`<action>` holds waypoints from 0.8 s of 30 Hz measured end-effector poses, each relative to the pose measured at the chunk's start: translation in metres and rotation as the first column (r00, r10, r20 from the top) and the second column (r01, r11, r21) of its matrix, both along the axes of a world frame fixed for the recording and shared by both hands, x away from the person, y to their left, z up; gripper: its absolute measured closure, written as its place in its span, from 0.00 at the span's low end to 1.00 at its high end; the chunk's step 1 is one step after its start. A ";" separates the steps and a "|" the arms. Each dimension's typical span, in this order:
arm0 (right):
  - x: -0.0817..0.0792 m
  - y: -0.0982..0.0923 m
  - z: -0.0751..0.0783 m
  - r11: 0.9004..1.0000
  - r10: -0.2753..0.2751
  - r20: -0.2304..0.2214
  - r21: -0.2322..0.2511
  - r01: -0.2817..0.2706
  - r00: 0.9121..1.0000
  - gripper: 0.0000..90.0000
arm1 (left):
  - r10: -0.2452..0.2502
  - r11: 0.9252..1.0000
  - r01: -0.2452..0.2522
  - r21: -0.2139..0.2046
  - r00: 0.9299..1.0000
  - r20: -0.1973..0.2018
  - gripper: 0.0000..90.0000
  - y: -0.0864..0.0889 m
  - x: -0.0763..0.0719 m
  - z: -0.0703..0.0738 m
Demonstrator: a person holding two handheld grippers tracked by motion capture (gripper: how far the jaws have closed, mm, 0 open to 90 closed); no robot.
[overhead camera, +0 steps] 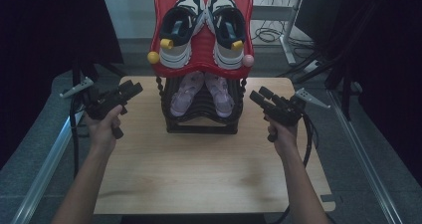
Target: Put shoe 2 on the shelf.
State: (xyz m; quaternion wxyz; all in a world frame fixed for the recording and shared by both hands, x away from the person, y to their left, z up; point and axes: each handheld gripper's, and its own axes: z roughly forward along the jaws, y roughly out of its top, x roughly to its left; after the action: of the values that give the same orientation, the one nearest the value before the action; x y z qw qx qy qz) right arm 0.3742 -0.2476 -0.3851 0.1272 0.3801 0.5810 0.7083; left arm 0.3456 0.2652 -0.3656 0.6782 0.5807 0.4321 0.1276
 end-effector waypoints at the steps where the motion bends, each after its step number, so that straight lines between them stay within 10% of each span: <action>1: -0.001 0.000 -0.004 1.000 0.001 -0.004 -0.005 -0.001 1.000 0.43 | -0.002 1.000 0.002 0.004 1.000 -0.004 0.45 0.000 -0.002 -0.004; 24: -0.031 -0.002 -0.099 0.993 -0.020 -0.161 -0.121 0.001 0.987 0.43 | 0.006 0.990 0.016 0.137 0.988 -0.156 0.46 -0.008 -0.031 -0.119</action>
State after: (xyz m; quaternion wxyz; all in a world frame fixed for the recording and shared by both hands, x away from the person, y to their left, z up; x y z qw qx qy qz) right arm 0.3433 -0.2495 -0.4845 0.1061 0.4311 0.6289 0.6382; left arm 0.3146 0.2576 -0.4850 0.6010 0.6354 0.4723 0.1096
